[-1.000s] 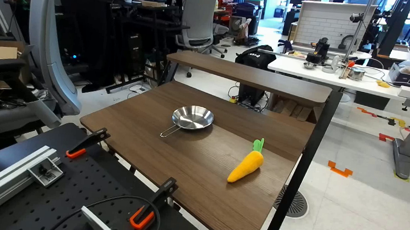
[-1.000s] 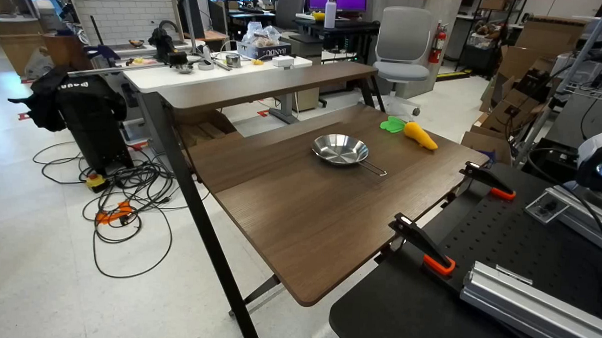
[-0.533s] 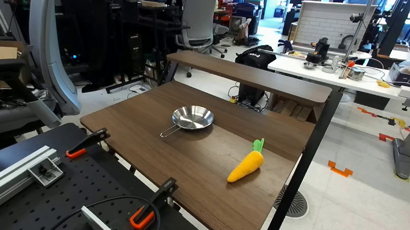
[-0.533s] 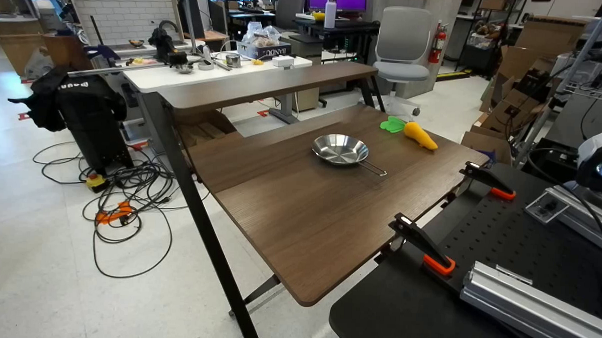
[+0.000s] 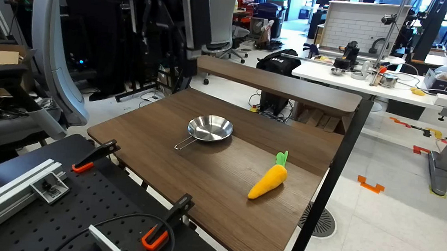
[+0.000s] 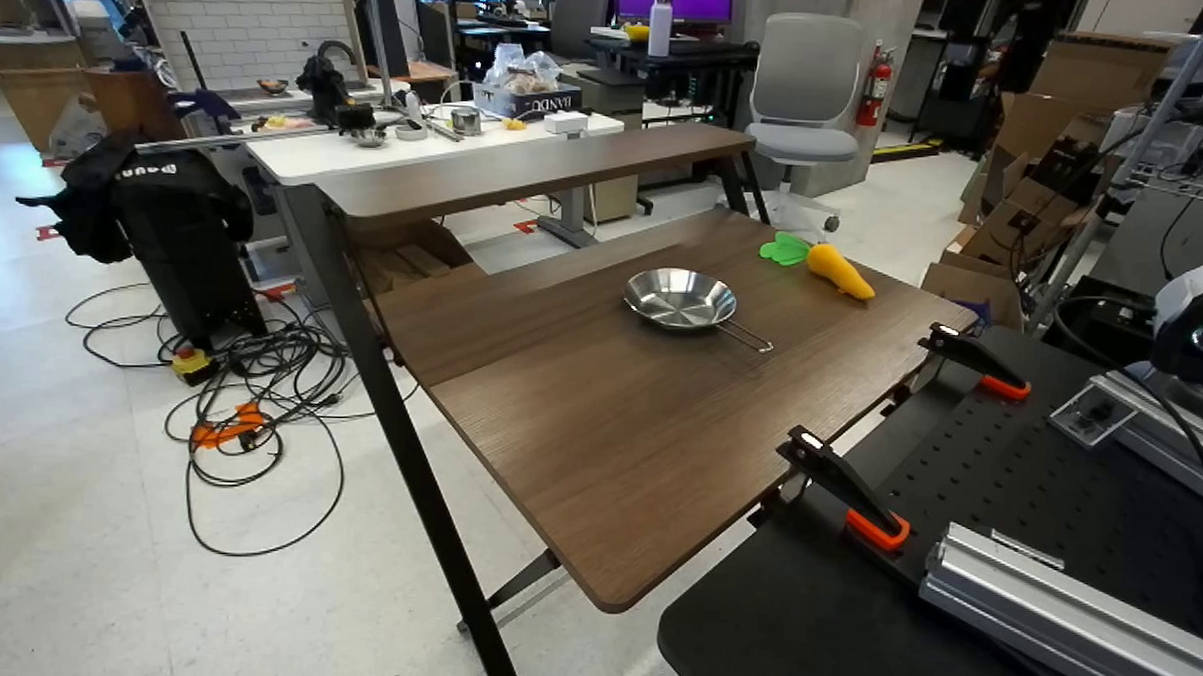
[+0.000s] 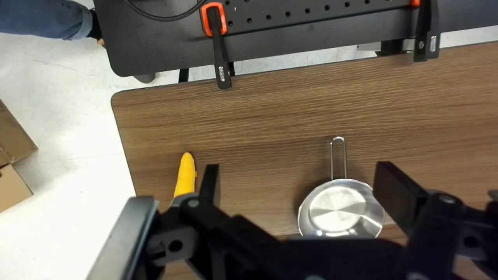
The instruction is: Pick up the orange plush toy from the table and put it in the silver pan
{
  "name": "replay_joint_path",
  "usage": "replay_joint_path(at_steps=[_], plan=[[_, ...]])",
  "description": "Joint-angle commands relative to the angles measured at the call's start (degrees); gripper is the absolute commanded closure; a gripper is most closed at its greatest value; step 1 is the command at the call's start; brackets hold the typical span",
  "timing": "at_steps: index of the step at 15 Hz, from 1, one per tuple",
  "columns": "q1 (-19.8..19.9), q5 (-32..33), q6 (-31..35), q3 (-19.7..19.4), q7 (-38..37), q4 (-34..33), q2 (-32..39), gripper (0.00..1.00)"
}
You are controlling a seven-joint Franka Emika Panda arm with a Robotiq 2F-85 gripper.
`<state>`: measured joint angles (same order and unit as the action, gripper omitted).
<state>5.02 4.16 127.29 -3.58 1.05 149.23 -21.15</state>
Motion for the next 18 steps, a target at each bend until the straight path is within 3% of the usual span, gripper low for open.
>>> replay_joint_path(at_steps=[1, 8, 18], plan=[[1.1, -0.2, 6.1, -2.2, 1.1, -1.6, 8.4, 0.0], [2.1, -1.4, 14.8, -4.9, 2.5, -8.4, 25.1, 0.0], [3.5, -2.7, 14.4, -4.3, 3.4, -26.4, 45.2, 0.0]])
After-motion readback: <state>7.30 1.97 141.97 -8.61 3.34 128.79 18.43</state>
